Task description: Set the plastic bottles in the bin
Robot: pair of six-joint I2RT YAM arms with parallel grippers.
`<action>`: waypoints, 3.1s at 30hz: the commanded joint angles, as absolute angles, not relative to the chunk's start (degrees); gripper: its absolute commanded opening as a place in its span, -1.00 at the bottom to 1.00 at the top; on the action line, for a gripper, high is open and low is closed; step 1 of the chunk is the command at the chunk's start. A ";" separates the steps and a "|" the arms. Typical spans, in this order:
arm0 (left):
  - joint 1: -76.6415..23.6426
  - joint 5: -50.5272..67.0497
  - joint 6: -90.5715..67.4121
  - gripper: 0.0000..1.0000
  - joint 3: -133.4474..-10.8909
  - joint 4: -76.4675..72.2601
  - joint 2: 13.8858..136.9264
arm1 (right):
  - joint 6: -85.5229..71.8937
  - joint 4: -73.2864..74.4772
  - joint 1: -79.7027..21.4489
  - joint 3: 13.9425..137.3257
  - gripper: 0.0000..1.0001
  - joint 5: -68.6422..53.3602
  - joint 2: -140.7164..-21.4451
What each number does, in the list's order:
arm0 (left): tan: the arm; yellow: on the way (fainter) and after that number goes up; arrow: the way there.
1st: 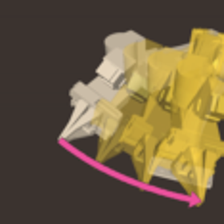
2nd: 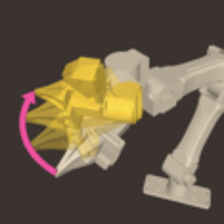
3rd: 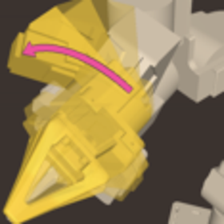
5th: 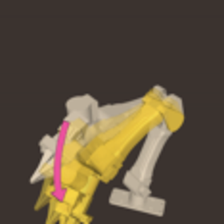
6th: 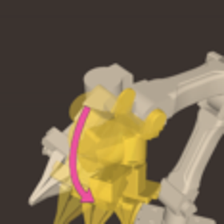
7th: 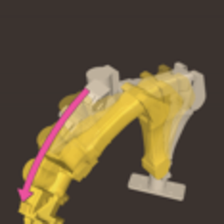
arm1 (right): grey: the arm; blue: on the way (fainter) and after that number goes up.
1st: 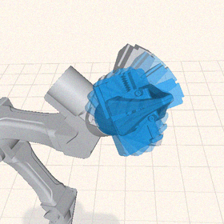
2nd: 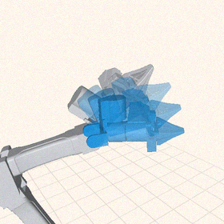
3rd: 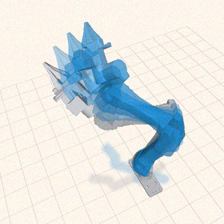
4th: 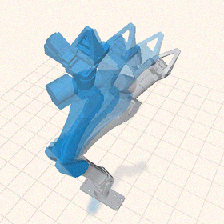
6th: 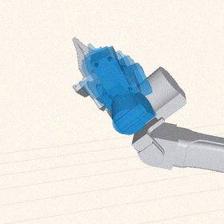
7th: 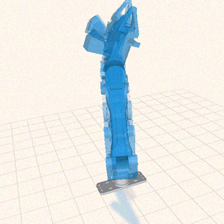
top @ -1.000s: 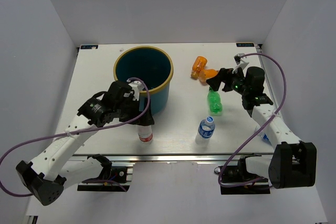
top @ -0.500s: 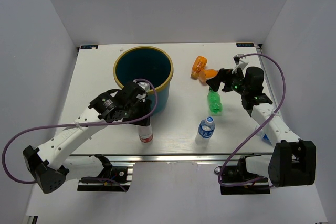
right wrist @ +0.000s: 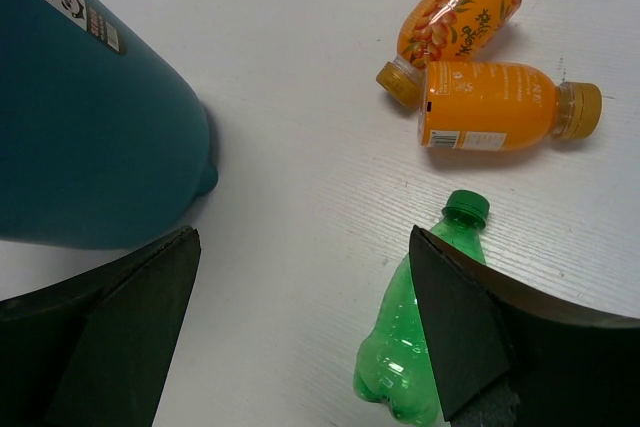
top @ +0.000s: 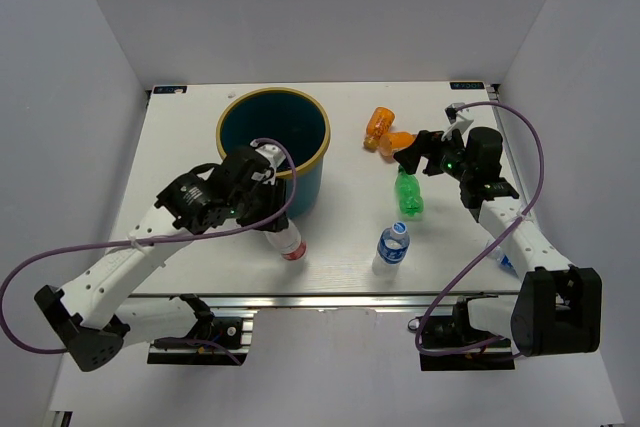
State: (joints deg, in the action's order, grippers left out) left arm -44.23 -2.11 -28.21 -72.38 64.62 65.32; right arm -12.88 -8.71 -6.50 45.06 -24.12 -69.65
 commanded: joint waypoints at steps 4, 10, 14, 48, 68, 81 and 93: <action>-44.47 6.84 -27.42 -1.00 -79.09 54.25 61.52 | -11.78 -8.88 -6.42 46.23 0.79 -22.77 -68.91; -44.38 6.71 -27.60 -1.00 -89.54 52.11 65.29 | -10.64 -8.26 -6.42 46.76 0.79 -21.89 -67.68; -44.38 2.90 -28.12 -1.00 -102.63 55.02 70.38 | -9.76 -7.91 -6.50 46.85 0.79 -21.89 -66.36; -36.75 -39.21 -45.53 -0.94 -93.96 49.40 74.97 | -5.71 4.82 -20.20 51.41 0.79 -9.86 -53.26; -29.45 -27.85 -27.87 0.96 -106.87 36.75 80.33 | -13.45 31.90 -48.52 58.36 0.79 19.43 -52.47; -6.43 -17.06 -31.98 0.96 -94.24 31.91 78.67 | -15.20 37.27 -48.87 55.02 0.79 13.62 -50.71; -0.09 -25.13 -41.30 0.96 -66.11 25.49 70.14 | -20.13 30.61 -49.13 44.66 0.60 17.85 -45.71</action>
State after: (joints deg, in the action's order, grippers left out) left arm -0.25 -23.14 -38.46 -68.71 28.29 72.66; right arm -18.35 35.68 -48.84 46.28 16.40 -47.75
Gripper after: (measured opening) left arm 0.982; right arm 0.821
